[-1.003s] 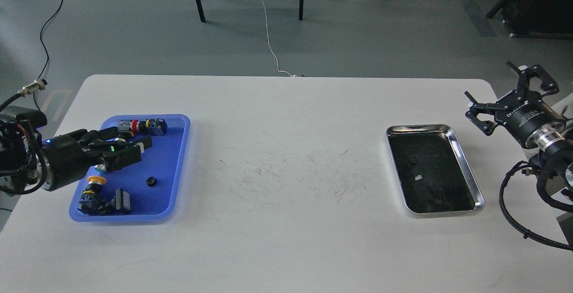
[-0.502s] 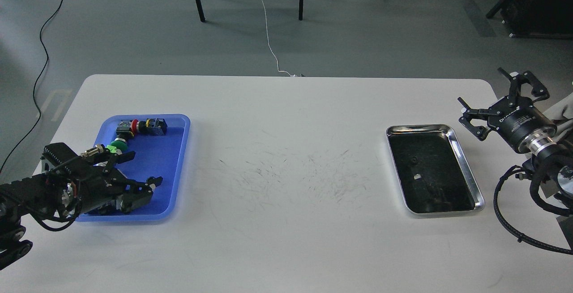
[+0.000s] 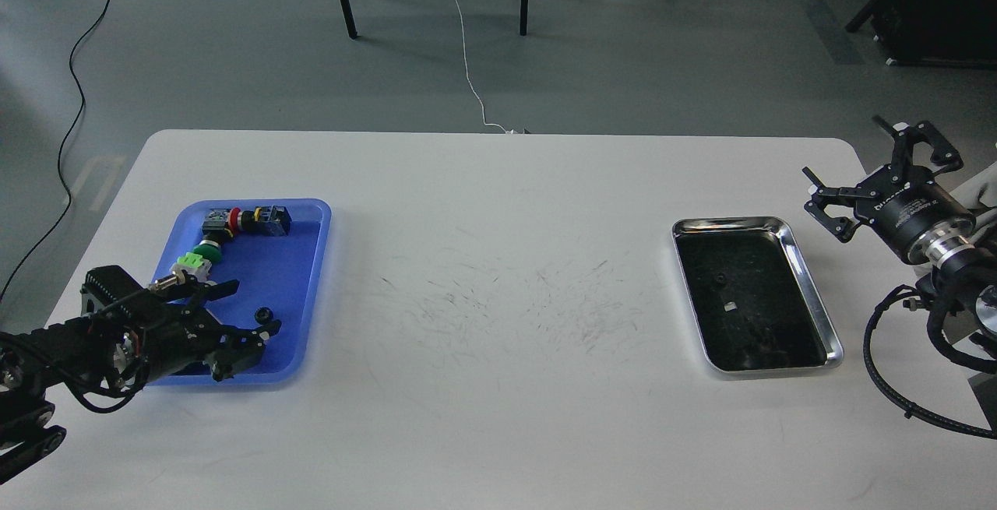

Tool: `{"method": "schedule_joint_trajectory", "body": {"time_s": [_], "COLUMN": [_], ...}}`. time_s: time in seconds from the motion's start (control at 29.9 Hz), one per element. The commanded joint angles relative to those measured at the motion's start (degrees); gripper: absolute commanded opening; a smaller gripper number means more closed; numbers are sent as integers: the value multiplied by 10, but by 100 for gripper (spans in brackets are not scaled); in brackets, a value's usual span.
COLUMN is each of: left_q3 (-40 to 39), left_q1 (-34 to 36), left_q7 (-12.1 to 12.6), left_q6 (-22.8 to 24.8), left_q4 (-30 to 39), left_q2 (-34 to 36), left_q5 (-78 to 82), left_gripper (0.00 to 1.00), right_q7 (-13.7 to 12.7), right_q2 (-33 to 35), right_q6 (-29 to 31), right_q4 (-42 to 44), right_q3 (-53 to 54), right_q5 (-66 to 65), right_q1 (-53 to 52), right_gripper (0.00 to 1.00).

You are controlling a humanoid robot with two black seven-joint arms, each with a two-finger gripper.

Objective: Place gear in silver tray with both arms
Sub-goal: 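Reach the left gripper into the blue tray and grasp another black gear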

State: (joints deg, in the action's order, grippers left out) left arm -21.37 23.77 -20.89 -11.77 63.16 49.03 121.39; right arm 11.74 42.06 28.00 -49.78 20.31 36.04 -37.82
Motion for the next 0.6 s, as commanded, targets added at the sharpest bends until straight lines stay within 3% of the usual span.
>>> {"method": "schedule_joint_trajectory", "body": {"time_s": [0.0,0.33,0.57], "left_q3": [0,0,0], "left_q1": [0,1,2], "left_q7": [-15,-27,-28], "left_q6": [0,1,3], "left_q4": [-12,-32,-38], "left_q2": [-8,-17,-18], "left_q5": [0,-1,1], "left_gripper": [82,54,47], "right_q7": [0,0,0], "right_q2": [3,3,5], "right_q6": [0,0,0], "right_q4": [-4,-6,-9], "right_q3": [2,2,3], "right_q5": [0,0,-1], "right_q1": [-1,-4,-6], "right_gripper": [98,98,98]}}
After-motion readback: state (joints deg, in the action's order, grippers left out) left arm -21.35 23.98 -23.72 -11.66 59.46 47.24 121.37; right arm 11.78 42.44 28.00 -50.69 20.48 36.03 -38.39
